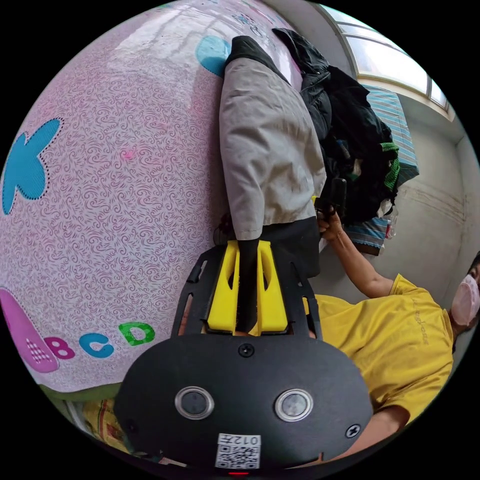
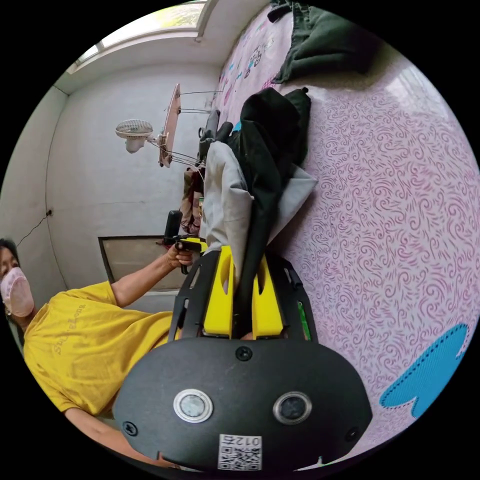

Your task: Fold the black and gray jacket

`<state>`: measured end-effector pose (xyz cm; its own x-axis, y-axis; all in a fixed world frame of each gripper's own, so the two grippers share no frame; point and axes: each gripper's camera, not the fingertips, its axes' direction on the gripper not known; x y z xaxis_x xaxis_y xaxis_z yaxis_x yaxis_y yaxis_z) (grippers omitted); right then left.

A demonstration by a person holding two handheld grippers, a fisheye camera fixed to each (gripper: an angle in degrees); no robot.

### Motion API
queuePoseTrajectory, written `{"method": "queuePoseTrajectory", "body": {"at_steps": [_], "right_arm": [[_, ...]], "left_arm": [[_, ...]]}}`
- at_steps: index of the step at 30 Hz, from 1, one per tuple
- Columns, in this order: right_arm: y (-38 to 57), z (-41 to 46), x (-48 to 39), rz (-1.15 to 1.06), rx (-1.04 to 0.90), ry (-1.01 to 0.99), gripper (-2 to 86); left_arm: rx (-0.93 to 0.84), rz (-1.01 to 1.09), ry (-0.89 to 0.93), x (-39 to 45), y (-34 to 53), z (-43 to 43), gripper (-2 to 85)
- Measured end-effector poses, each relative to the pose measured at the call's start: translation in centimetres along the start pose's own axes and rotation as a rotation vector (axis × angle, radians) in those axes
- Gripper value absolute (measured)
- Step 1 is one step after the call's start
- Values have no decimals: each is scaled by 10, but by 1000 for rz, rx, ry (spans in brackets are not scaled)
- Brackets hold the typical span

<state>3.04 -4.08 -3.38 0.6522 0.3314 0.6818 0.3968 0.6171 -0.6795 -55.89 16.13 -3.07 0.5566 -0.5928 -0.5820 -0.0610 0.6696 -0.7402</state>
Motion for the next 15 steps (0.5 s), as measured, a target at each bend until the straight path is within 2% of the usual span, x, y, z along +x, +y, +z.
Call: {"method": "queuePoseTrajectory", "body": {"at_steps": [6,15], "right_arm": [[-2,30,-74,-102,23,93,0],[-27,118,-194,-208,-3,104,-4]], "left_arm": [[18,-1,-106,9,47,-54,63],[130,33,-113,-31,160,-179,68]]}}
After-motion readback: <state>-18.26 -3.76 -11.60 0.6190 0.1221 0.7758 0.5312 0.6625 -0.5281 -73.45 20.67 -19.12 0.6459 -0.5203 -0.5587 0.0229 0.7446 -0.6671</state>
